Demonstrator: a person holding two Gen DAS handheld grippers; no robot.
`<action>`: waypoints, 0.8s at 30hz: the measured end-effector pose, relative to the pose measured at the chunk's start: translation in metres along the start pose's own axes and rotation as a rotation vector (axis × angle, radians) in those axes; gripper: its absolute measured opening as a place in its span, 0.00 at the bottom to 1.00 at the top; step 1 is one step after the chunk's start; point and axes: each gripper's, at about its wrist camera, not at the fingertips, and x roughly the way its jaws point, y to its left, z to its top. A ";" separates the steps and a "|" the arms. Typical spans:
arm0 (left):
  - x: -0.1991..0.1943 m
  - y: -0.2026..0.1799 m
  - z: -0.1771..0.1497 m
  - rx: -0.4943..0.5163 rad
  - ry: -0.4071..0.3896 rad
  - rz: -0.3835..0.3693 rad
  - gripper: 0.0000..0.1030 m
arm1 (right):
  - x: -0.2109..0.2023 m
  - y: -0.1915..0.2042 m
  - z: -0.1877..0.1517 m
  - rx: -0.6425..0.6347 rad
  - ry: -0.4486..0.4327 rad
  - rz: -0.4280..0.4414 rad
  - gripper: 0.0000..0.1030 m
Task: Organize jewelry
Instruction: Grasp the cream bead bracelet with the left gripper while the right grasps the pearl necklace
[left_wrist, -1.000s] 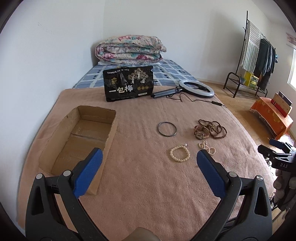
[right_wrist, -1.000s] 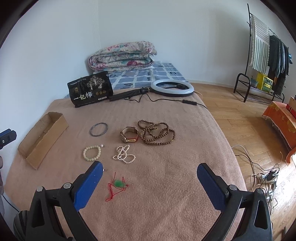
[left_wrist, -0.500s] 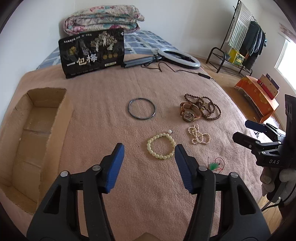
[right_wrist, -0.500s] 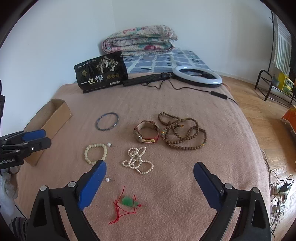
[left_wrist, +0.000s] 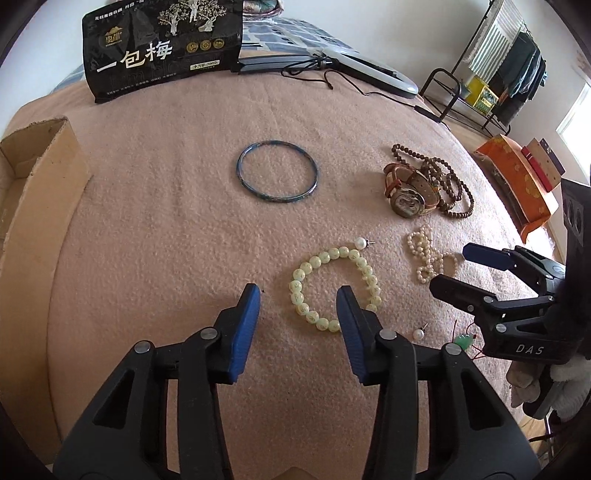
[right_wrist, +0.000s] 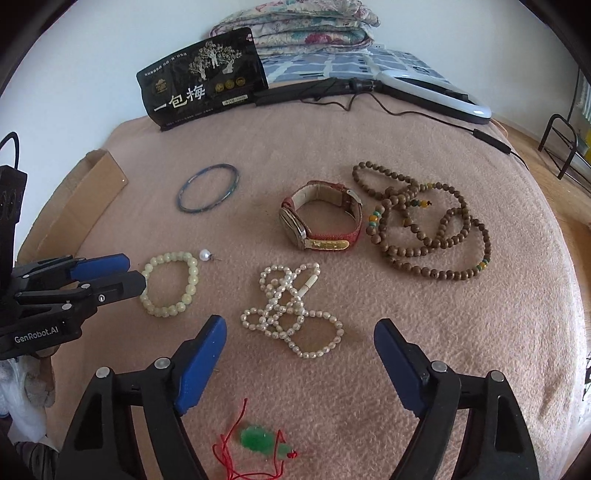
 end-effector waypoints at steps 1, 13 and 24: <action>0.003 0.001 0.001 -0.004 0.001 -0.002 0.41 | 0.002 0.000 0.001 0.003 0.001 -0.001 0.79; 0.021 -0.003 0.008 0.027 0.001 0.021 0.19 | 0.017 0.009 0.011 -0.059 0.019 -0.058 0.74; 0.019 -0.007 0.002 0.054 -0.017 0.032 0.07 | 0.017 0.006 0.011 -0.055 0.008 -0.065 0.42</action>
